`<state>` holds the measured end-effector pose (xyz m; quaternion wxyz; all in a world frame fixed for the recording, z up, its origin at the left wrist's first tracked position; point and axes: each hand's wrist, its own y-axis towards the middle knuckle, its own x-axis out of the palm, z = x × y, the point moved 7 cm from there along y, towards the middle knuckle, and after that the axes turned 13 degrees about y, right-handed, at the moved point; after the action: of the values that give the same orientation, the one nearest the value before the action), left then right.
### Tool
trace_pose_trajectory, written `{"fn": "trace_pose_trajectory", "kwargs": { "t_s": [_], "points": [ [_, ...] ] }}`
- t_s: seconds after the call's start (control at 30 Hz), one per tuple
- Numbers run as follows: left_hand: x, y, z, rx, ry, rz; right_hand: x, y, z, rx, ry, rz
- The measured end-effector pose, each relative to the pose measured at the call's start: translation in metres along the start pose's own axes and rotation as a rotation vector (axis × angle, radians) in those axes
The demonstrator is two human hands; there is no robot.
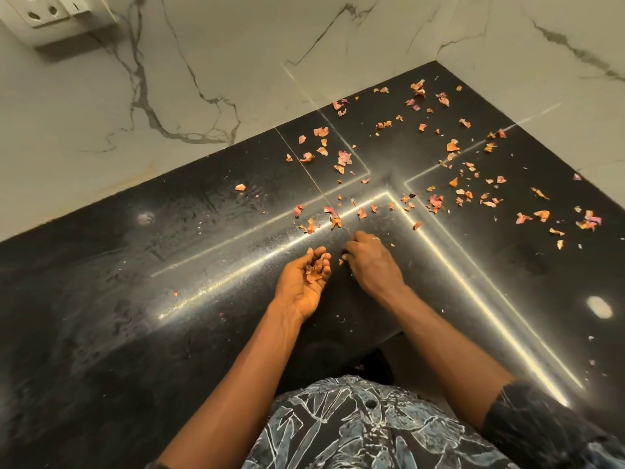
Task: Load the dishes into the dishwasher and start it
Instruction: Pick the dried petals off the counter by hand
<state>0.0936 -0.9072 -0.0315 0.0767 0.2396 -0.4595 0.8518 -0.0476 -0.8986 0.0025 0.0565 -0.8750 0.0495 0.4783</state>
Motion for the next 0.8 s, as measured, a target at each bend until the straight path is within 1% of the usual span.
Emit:
{"fn": "trace_pose_trajectory", "kwargs": {
  "t_s": [0.1, 0.17, 0.23, 0.3, 0.37, 0.43, 0.5, 0.67, 0.8],
  "points": [
    [-0.002, 0.001, 0.004, 0.025, 0.009, 0.005, 0.012, -0.009, -0.014, -0.083, -0.004, -0.075],
    [-0.003, 0.001, 0.006, 0.028, 0.002, -0.003, 0.005, -0.013, -0.008, -0.066, 0.029, -0.062],
    [-0.005, 0.001, 0.008, 0.031, -0.021, -0.018, -0.012, -0.014, 0.010, 0.018, 0.091, 0.010],
    [-0.009, 0.001, 0.010, 0.032, -0.043, -0.026, -0.029, -0.015, 0.034, 0.143, 0.133, 0.063],
    [-0.011, 0.002, 0.011, 0.034, -0.053, -0.025, -0.034, -0.018, 0.051, 0.273, 0.113, 0.053],
    [-0.010, 0.003, 0.011, 0.034, -0.055, -0.029, -0.029, -0.023, 0.053, 0.328, 0.060, 0.011],
    [-0.007, 0.004, 0.011, 0.030, -0.054, -0.029, -0.021, -0.027, 0.043, 0.298, 0.044, -0.013],
    [-0.002, 0.004, 0.010, 0.027, -0.048, -0.032, 0.001, -0.024, 0.010, 0.152, -0.028, -0.108],
    [0.000, 0.003, 0.011, 0.035, -0.043, -0.032, 0.009, -0.019, -0.008, 0.059, -0.065, -0.135]
  ]
}}
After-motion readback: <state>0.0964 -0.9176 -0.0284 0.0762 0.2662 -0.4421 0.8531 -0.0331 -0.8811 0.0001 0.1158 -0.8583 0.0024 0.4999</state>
